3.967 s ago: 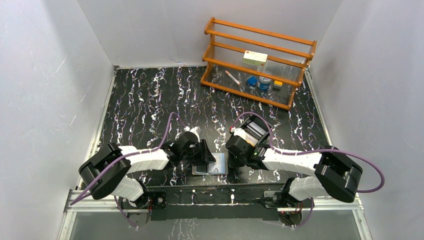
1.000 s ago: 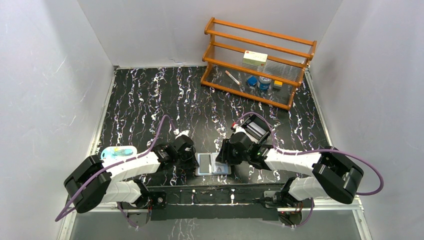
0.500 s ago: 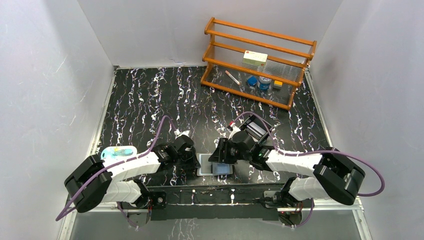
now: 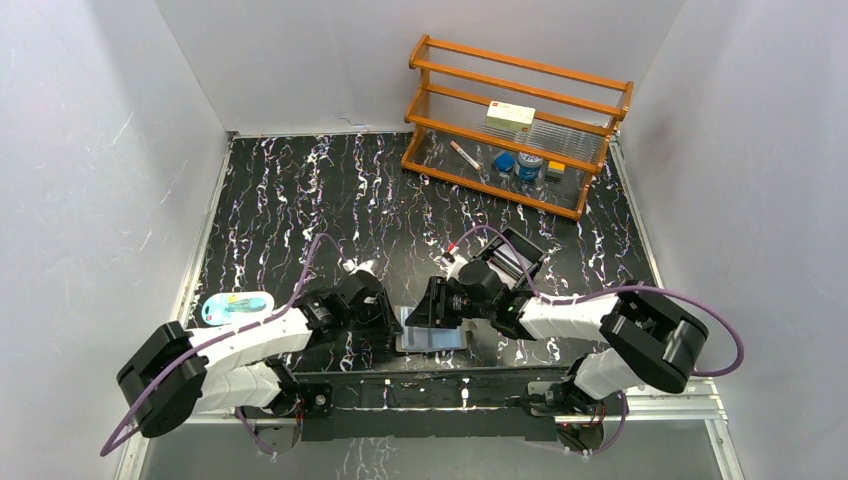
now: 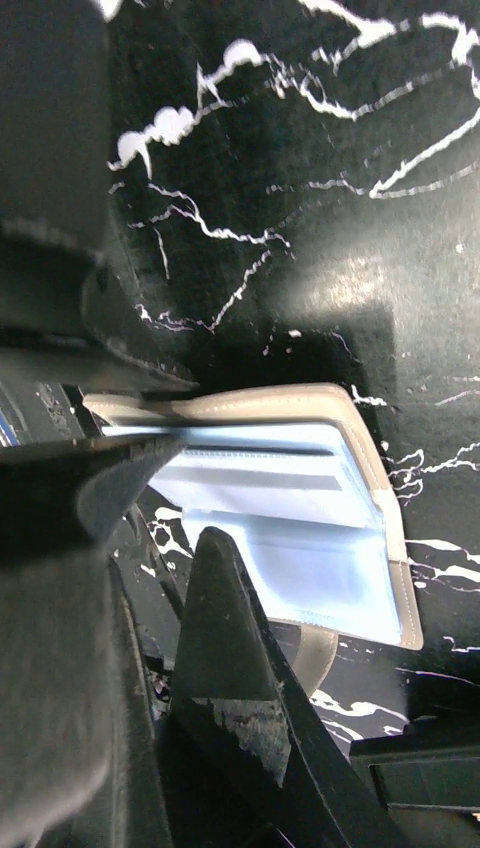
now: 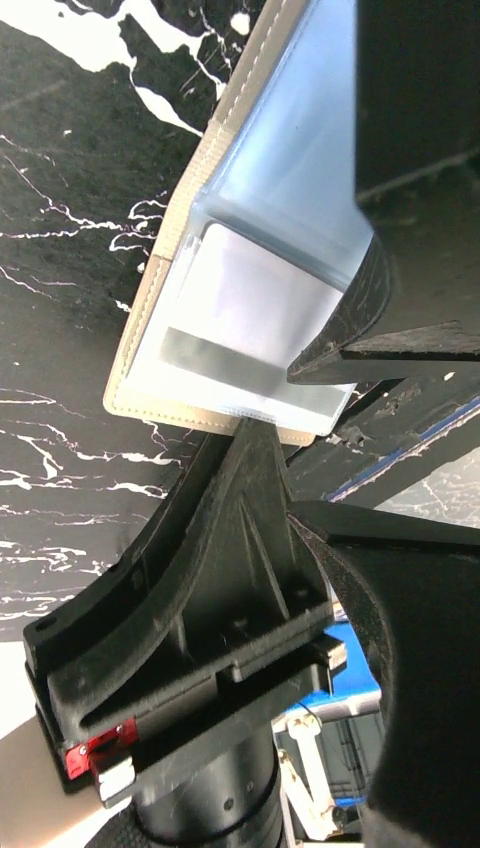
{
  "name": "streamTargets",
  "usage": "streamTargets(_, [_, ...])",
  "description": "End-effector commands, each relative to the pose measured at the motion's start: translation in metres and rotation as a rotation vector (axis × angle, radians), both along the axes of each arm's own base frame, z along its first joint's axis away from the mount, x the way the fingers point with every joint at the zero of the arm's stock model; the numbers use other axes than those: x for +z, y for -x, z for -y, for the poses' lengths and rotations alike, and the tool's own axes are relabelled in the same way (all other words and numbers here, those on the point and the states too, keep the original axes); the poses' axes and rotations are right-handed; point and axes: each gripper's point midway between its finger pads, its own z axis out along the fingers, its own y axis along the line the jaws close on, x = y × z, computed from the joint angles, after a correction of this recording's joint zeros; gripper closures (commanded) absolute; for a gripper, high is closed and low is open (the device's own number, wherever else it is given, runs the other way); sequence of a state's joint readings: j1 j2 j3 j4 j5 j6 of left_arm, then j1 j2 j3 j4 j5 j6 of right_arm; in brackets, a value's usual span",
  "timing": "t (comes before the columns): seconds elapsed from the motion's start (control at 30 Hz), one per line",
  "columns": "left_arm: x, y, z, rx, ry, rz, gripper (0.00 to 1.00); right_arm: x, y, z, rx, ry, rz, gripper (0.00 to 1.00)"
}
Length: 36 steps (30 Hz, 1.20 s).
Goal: Put the credit cards into the card holder
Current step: Turn over the card slot in the card holder.
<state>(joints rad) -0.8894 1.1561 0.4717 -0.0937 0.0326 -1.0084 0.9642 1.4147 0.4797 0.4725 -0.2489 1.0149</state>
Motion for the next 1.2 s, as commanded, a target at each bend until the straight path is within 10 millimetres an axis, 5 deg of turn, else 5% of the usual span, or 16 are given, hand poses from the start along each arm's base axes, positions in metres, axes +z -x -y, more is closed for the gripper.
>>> streamTargets(0.0, [0.008,-0.002,-0.02,0.066,-0.054,0.022,0.73,0.023,-0.015,-0.001,0.0,0.023,0.107,0.46])
streamTargets(0.2, [0.03,-0.01,-0.018,0.072,-0.012,0.085,0.54,0.044,-0.053,0.045,-0.03,0.299,0.347,0.42])
streamTargets(0.43, [0.053,-0.021,-0.01,0.01,-0.017,0.156,0.51,0.059,-0.127,0.135,-0.123,0.863,0.594,0.39])
streamTargets(0.6, [0.058,-0.021,-0.012,-0.004,-0.025,0.172,0.51,0.059,-0.155,0.174,-0.089,1.02,0.623,0.4])
streamTargets(0.87, [0.065,-0.02,-0.013,-0.007,-0.004,0.193,0.49,0.042,-0.159,0.198,0.116,1.076,0.736,0.36])
streamTargets(1.17, [0.06,-0.017,-0.005,-0.032,0.017,0.168,0.49,0.02,-0.165,0.2,0.202,1.034,0.701,0.33])
